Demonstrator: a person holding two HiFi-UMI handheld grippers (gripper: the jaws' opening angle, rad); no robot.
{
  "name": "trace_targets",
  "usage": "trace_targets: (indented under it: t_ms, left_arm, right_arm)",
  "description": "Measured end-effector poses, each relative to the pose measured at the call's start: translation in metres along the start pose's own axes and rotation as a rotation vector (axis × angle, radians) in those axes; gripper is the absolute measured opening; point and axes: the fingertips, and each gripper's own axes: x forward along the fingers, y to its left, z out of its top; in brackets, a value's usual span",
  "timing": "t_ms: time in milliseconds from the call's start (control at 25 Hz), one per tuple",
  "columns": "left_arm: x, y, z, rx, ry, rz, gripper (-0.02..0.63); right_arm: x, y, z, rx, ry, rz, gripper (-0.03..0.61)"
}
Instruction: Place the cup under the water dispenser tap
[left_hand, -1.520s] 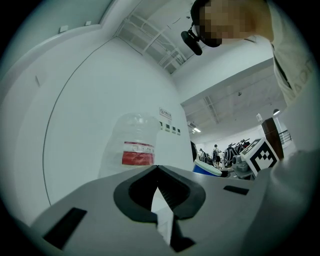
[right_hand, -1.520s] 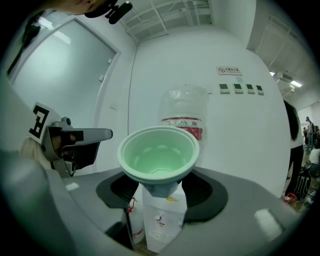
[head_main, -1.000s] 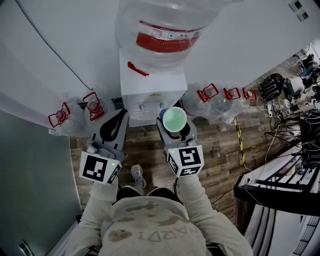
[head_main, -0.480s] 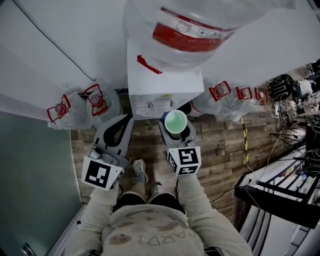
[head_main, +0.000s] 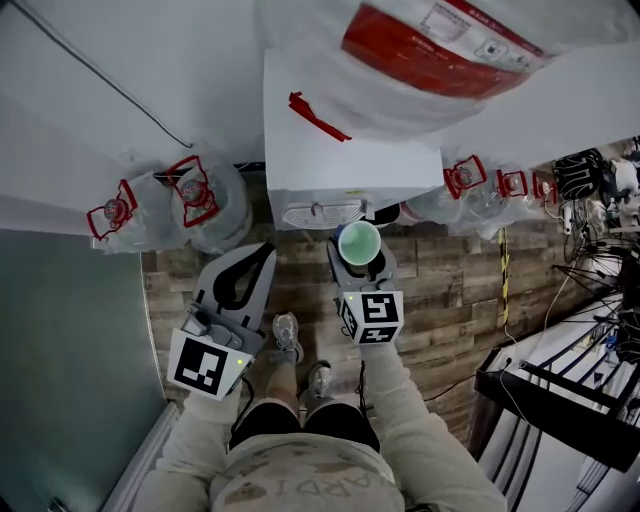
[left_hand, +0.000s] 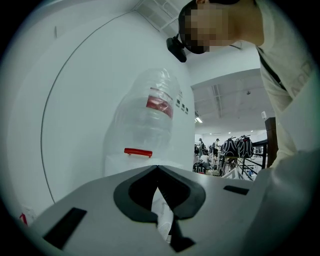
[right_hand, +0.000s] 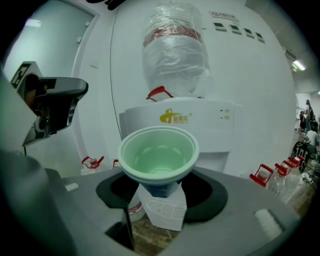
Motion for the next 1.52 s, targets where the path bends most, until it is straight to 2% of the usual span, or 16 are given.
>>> trace_targets:
  t_ms: [280, 1040, 1520]
  left_arm:
    - [0.006, 0.008, -0.041, -0.008, 0.038, -0.009, 0.005]
    - [0.02, 0.017, -0.132, -0.007, 0.094, -0.025, 0.006]
    - [0.017, 0.026, -0.169, -0.004, 0.106, -0.033, 0.006]
  right_arm:
    - [0.034, -0.01, -0.05, 0.022, 0.037, -0.003, 0.275]
    - [0.11, -0.032, -0.142, 0.029, 0.063, -0.03, 0.276]
    - [0.148, -0.042, -0.198, 0.024, 0.129, -0.057, 0.276]
